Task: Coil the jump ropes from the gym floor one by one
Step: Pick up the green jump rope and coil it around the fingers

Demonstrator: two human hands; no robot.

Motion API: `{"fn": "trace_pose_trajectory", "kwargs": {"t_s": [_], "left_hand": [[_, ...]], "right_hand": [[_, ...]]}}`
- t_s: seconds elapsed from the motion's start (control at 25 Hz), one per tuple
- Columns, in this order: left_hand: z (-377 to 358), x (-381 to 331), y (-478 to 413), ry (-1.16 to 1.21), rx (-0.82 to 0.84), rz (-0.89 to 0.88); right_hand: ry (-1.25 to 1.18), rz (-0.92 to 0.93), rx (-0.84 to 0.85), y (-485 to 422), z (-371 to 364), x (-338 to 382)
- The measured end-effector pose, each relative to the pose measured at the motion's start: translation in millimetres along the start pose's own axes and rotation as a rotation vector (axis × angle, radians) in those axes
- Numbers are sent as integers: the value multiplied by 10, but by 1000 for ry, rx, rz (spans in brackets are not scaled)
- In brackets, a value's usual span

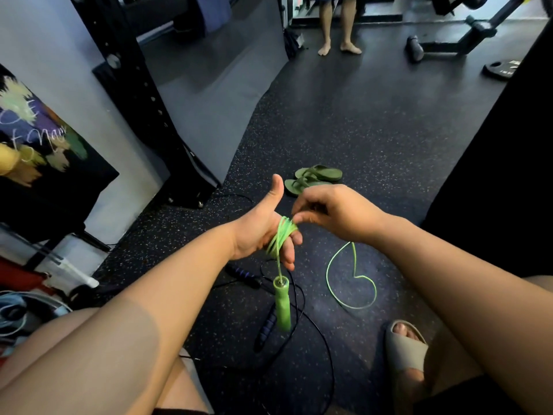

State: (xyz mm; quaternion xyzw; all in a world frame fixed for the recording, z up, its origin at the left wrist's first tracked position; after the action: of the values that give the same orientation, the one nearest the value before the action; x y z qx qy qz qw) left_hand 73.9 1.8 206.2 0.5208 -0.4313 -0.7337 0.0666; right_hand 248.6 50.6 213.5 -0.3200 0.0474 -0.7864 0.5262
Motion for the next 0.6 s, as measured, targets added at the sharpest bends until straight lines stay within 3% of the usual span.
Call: {"fn": "trace_pose_trajectory", "kwargs": {"t_s": [0.16,0.36,0.6], "left_hand": [[26,-45,16,256,168,-101],[134,-126,117,675,236,-310],[241,-137,112,927,17,-517]], "right_hand": [[-126,-167,-134,89,-198,-108],[-329,-334,-130,100,-507,-98],[-491,-453,35,61,-631,-10]]}}
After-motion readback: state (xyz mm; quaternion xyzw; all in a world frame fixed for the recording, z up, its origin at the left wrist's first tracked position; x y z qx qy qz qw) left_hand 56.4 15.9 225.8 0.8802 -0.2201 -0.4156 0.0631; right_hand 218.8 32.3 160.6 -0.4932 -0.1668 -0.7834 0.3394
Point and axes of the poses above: each hand's wrist, its own y-axis away from the middle knuckle, its own z-axis out of the back of the hand, x = y × z, the point moved 2 cm from there along -y, towards the middle knuckle, and after that the axes turned 14 degrees about z, right-handed, at the moved point
